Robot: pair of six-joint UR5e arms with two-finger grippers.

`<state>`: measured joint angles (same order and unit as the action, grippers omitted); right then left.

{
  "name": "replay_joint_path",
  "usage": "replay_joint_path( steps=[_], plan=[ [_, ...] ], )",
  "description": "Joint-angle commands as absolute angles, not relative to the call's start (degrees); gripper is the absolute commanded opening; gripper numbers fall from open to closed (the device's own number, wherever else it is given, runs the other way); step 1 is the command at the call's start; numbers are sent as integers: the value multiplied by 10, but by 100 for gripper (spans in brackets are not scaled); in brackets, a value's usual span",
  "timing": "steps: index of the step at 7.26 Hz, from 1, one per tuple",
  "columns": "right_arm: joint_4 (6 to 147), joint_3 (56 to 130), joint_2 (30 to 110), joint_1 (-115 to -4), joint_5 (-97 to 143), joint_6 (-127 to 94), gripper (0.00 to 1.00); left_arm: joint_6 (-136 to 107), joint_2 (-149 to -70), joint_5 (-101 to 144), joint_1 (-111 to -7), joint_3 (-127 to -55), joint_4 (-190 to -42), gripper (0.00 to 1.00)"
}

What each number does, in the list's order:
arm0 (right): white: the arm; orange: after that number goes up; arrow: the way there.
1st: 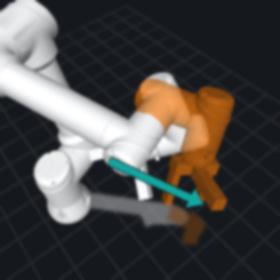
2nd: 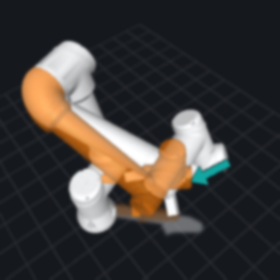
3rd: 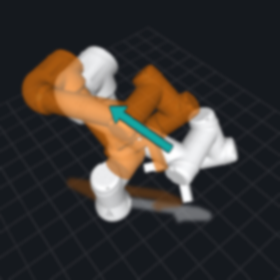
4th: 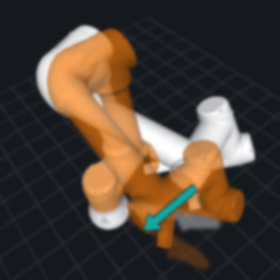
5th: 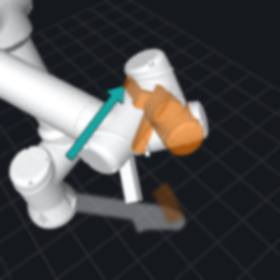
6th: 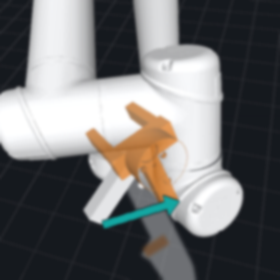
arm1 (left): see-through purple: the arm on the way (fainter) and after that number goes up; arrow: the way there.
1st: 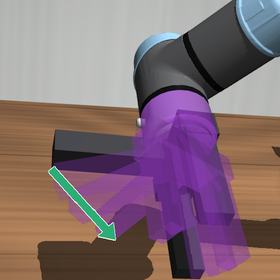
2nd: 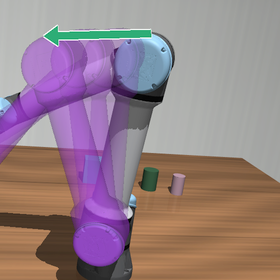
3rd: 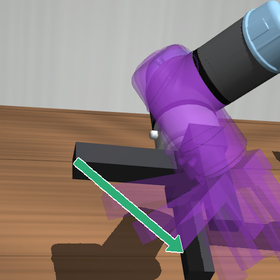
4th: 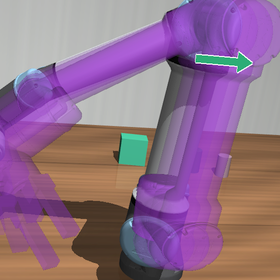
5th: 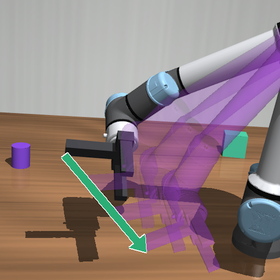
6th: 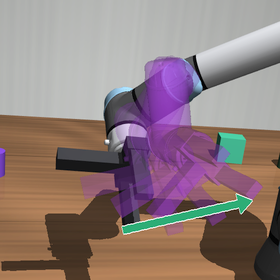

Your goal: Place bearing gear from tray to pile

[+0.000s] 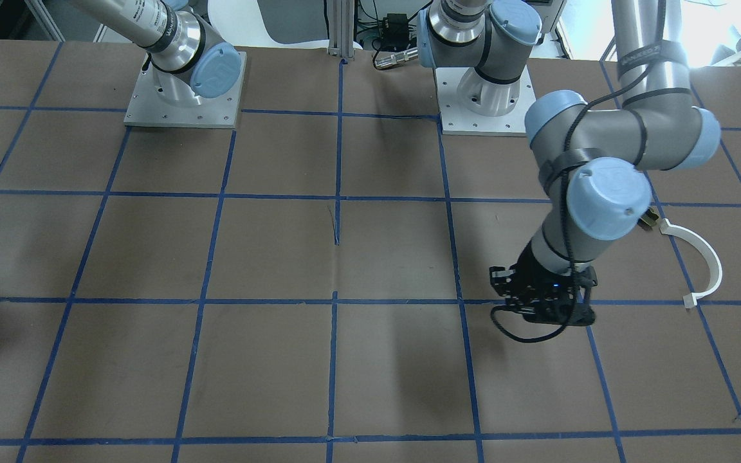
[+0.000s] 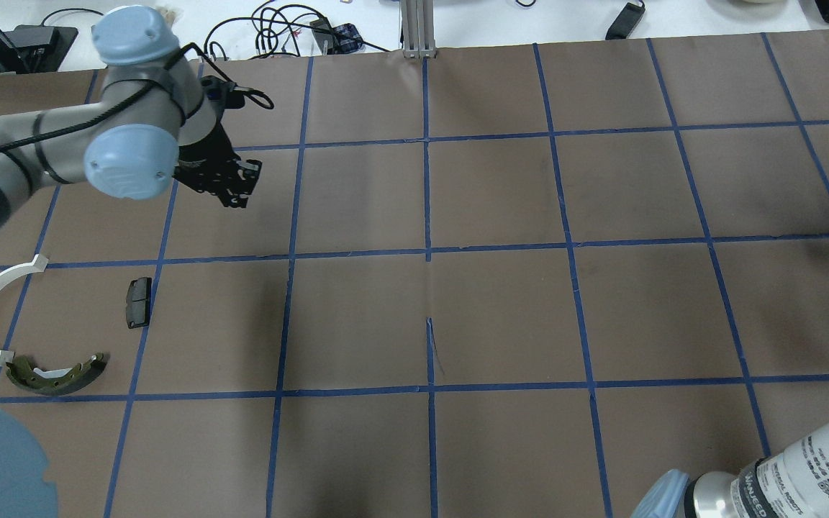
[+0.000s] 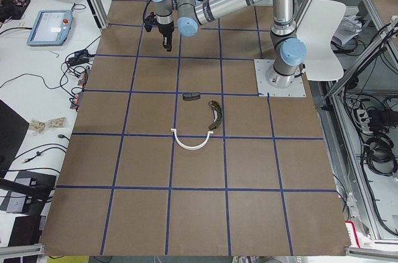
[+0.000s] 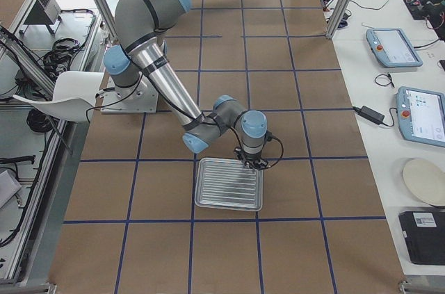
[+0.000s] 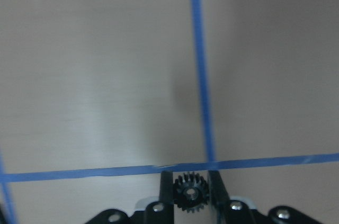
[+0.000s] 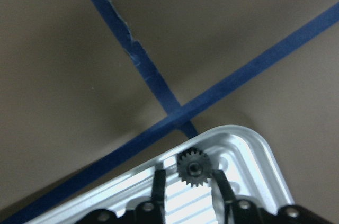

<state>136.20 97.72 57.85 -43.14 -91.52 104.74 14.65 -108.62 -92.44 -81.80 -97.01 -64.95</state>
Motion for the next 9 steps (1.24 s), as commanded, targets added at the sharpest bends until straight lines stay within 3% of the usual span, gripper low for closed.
replay_joint_path(
  steps=[1, 3, 5, 9],
  plan=[
    [1361, 976, 580, -432, -920, 1047, 13, 351, -1093, -932, -680, -967, -643, 0],
    [1358, 977, 596, -432, -923, 1047, 9, 478, -1117, -927, -567, -969, -617, 0],
    [1279, 980, 648, -465, -924, 980, 9, 502, -1133, -930, -547, -975, -617, 0],
    [1147, 1002, 735, -691, -916, 639, 9, 492, -1114, -924, -523, -1075, -562, 0]
  ],
)
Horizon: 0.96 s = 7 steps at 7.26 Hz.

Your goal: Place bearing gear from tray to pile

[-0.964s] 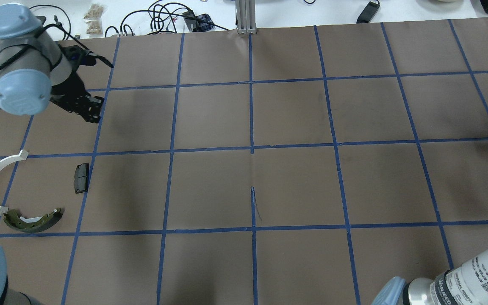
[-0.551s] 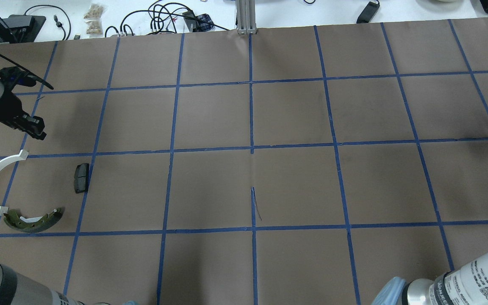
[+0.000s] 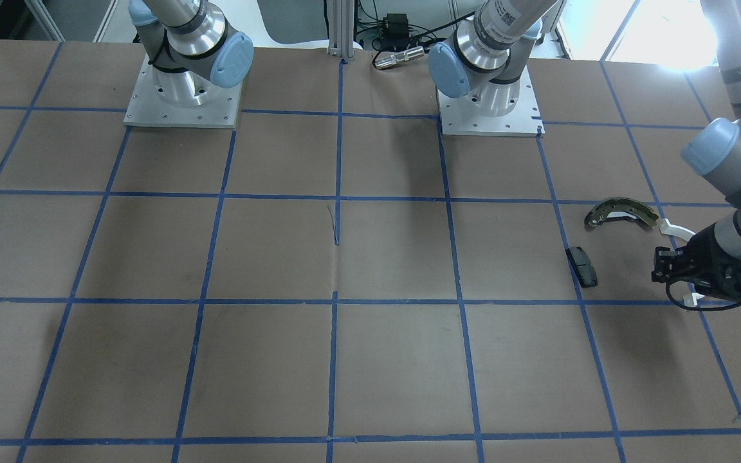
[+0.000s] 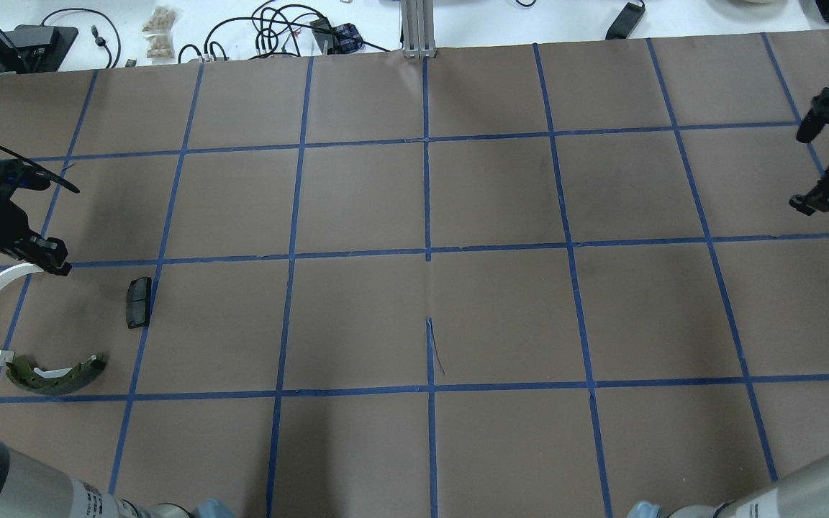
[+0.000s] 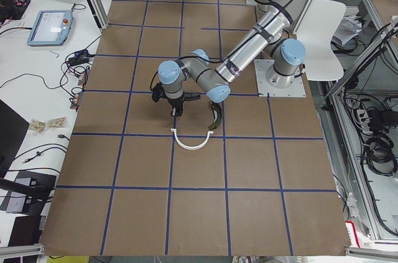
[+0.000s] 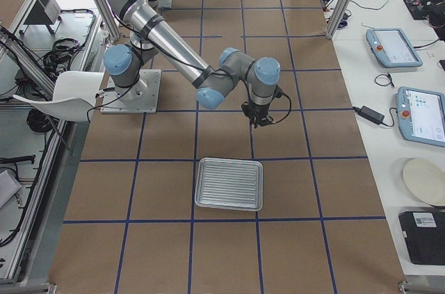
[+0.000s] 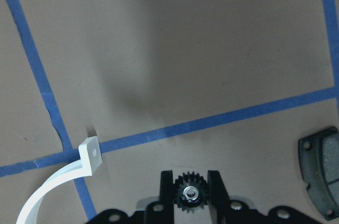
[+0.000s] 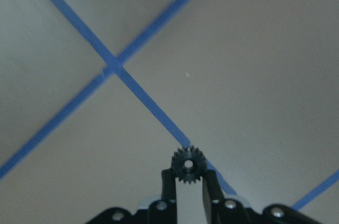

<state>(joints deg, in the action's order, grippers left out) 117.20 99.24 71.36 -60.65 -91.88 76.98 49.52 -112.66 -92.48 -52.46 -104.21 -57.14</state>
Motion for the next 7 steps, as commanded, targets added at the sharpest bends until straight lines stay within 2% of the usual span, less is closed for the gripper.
replay_joint_path(
  steps=[1, 2, 4, 5, 7],
  plan=[
    [1149, 1006, 739, -762, -915, 530, 9, 490, -1112, -923, -522, -1086, -547, 93],
    [1155, 1006, 738, -837, -912, 394, 9, 491, -1105, -931, -523, -1079, -547, 100],
    [1178, 1006, 723, -971, -903, 131, 7, 490, -1093, -931, -533, -1066, -547, 100],
    [1236, 1006, 707, -1016, -868, 38, 8, 479, -1091, -931, -556, -1043, -556, 100],
    [1338, 1005, 632, -1097, -842, -63, 8, 435, -1079, -926, -606, -1037, -562, 100]
  ],
)
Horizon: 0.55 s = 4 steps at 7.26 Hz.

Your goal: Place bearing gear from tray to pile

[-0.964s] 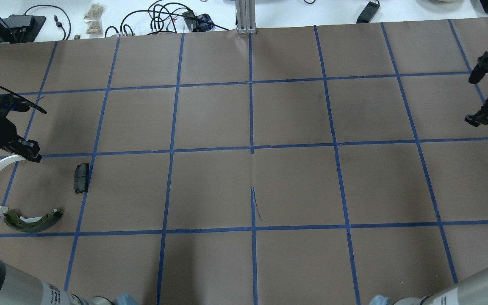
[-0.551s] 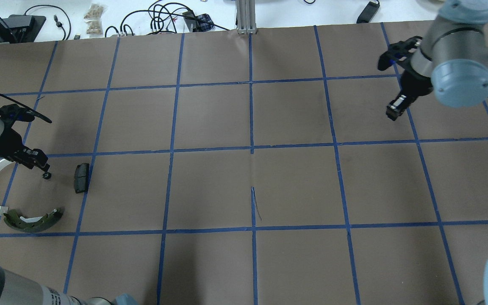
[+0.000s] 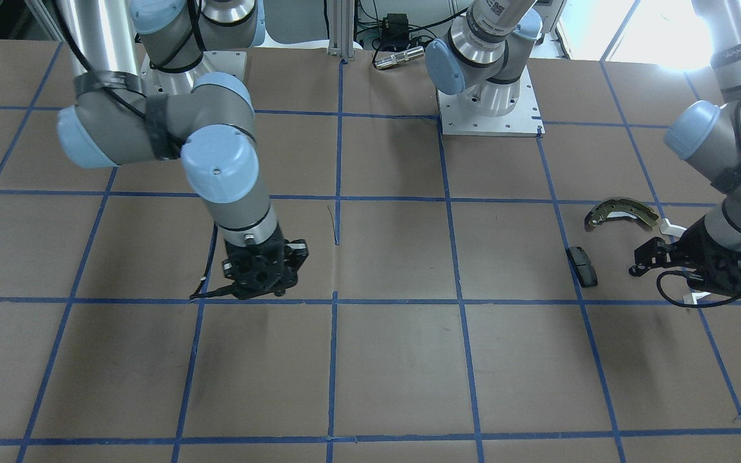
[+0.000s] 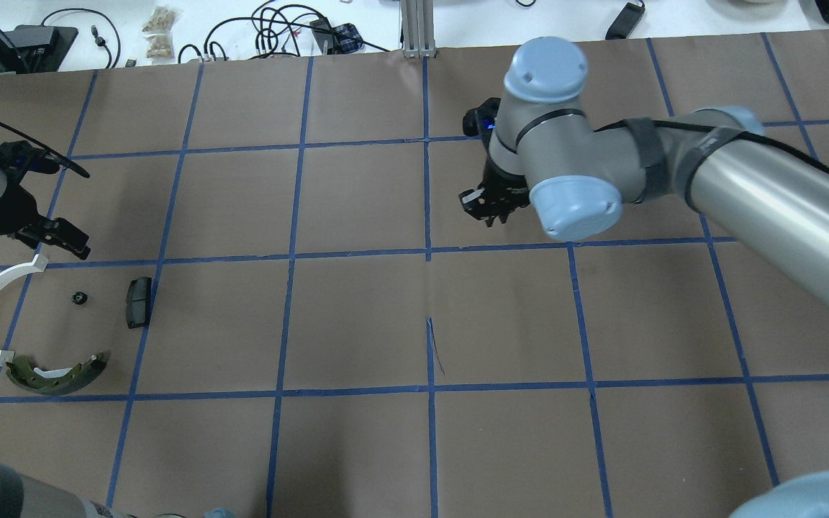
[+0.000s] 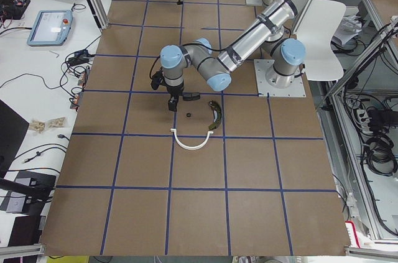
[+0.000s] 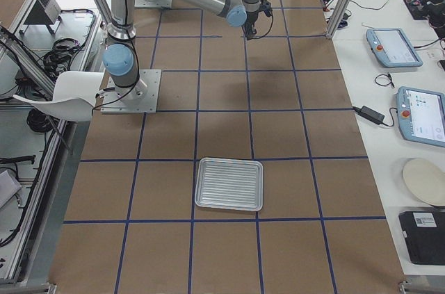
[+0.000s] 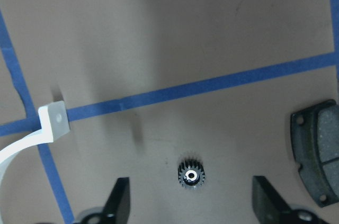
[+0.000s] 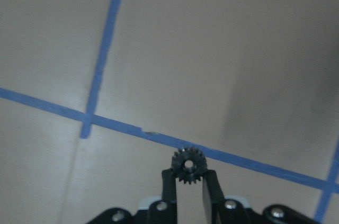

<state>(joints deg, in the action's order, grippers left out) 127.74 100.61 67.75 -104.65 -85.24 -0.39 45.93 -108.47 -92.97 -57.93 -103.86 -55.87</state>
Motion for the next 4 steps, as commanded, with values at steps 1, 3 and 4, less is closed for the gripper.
replay_joint_path(
  steps=[1, 3, 4],
  plan=[
    [1367, 1005, 595, -1120, -845, -83, 8, 405, -1077, -926, -619, -1036, -563, 100],
    [1368, 1000, 576, -1123, -847, -77, 18, 354, -1067, -927, -662, -1037, -563, 100],
    [1366, 996, 579, -1123, -866, -72, 99, 339, -1065, -927, -673, -1037, -563, 100]
  ],
)
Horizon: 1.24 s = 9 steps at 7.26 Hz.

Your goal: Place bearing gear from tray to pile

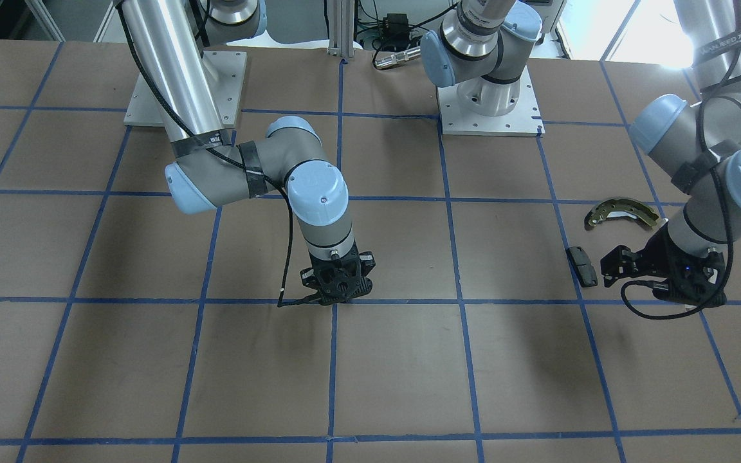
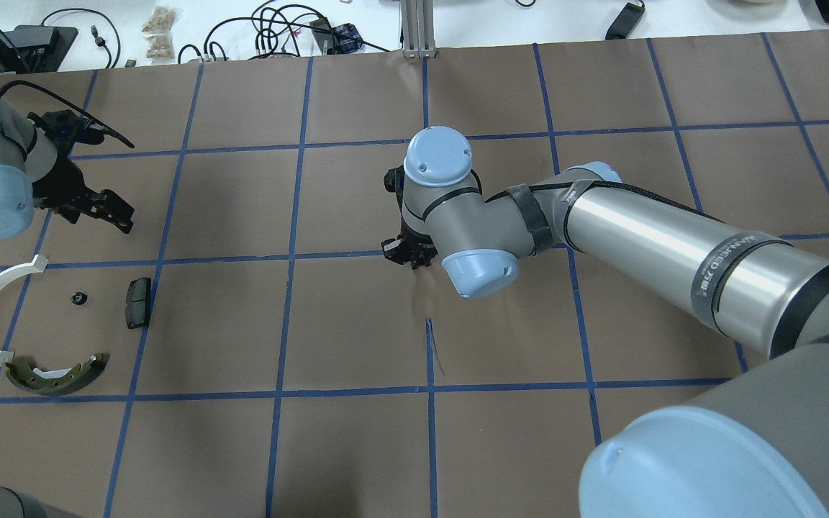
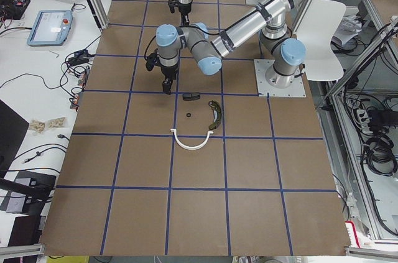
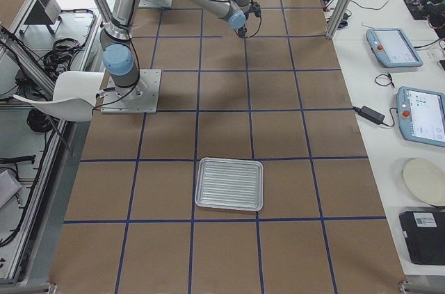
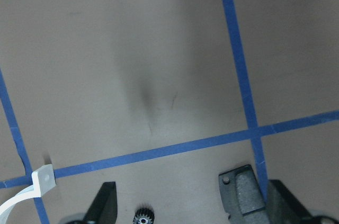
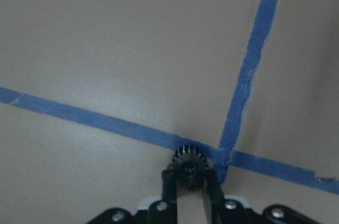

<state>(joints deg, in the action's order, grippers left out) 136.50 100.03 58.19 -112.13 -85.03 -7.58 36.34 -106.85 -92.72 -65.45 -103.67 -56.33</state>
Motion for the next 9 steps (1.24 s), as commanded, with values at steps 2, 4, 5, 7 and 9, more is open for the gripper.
replay_joint_path(
  steps=[2, 4, 5, 7, 9],
  plan=[
    [1231, 926, 637, -1108, -894, -59, 100, 295, -1060, -926, -705, -1045, -563, 100],
    [1056, 835, 705, -1030, -885, -29, 100, 228, -1059, -927, -763, -1044, -563, 100],
    [974, 804, 747, -982, -883, -2, 100, 158, -1068, -924, -805, -1042, -563, 100],
    [865, 802, 812, -883, -876, 55, 100, -2, -1083, -923, -916, -1032, -554, 100],
    [856, 898, 886, -879, -881, -4, 92, -155, -1113, -916, -1017, -1005, -555, 100]
  ],
)
